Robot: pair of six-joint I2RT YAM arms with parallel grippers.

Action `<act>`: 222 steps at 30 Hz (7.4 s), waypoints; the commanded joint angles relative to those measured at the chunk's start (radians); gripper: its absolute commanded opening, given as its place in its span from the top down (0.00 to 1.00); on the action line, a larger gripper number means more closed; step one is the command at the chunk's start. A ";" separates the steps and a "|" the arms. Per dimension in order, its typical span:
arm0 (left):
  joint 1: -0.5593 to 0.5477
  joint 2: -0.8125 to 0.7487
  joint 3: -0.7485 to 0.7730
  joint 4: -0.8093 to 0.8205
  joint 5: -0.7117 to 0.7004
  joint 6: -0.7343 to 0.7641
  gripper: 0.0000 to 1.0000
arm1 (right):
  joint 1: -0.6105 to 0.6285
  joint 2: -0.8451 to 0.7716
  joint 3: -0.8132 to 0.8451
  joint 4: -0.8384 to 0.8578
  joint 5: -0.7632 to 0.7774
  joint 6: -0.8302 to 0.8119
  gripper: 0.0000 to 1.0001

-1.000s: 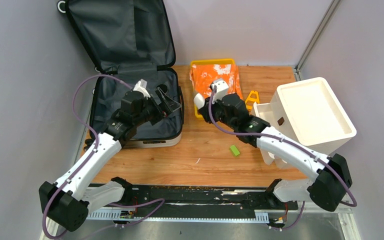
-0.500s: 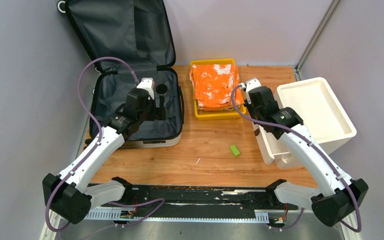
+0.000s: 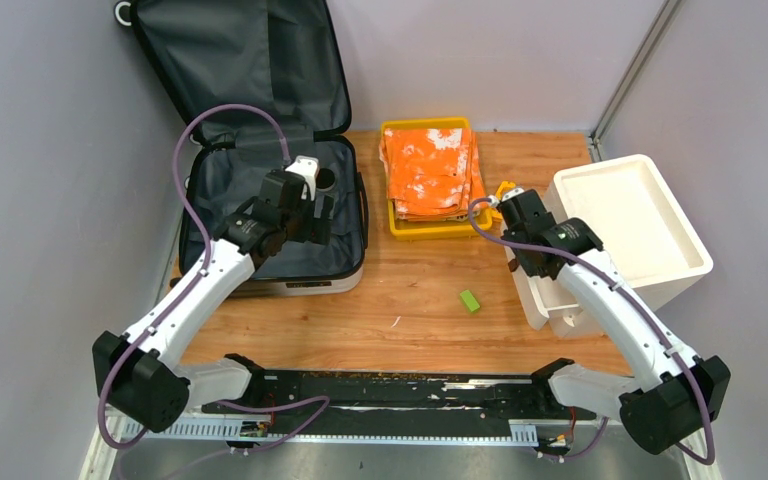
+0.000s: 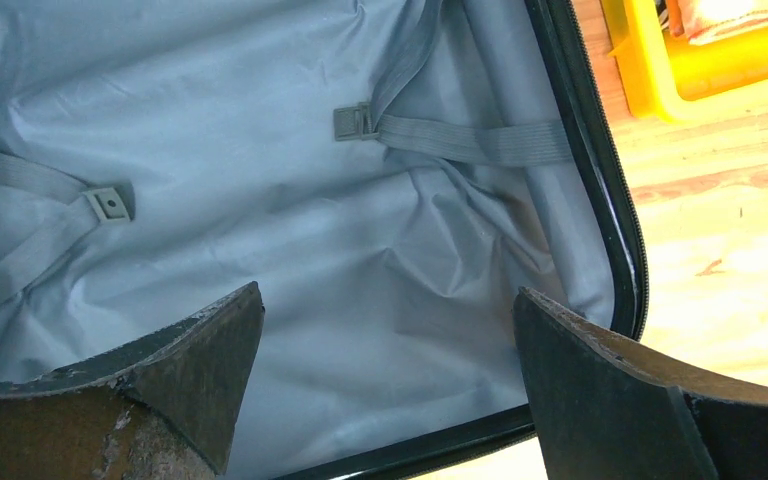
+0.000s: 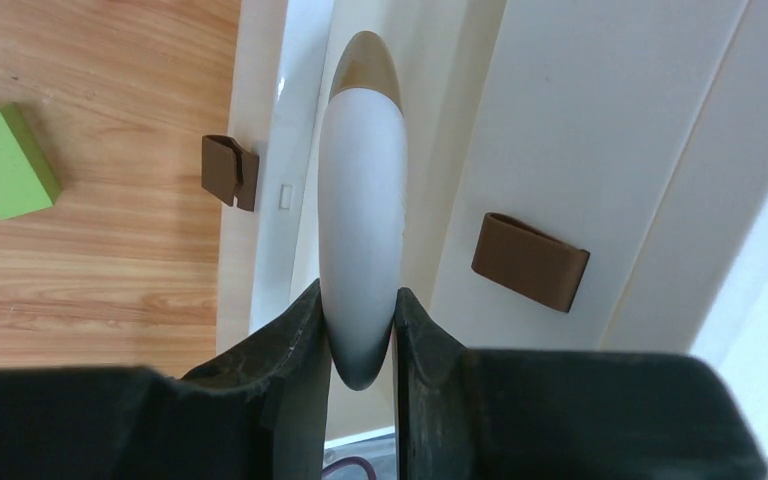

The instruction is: Open, take out, and arrange the luggage

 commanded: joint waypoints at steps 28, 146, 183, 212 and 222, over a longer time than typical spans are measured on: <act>-0.002 -0.124 -0.089 0.022 -0.142 0.109 0.00 | -0.002 0.119 -0.003 0.232 -0.291 0.052 0.87; -0.005 -0.386 -0.116 0.053 0.149 0.088 0.00 | 0.017 0.552 -0.205 0.240 0.172 -0.831 0.55; -0.034 -0.433 -0.140 0.060 0.014 0.111 0.00 | 0.251 0.574 0.020 0.165 -0.004 -0.710 1.00; 0.065 0.037 0.136 0.081 -0.173 0.010 0.00 | 0.266 0.084 0.097 0.405 -0.425 -0.359 0.07; 0.220 0.477 0.430 0.121 0.025 -0.038 0.04 | 0.272 -0.088 -0.032 0.738 -0.602 0.132 0.00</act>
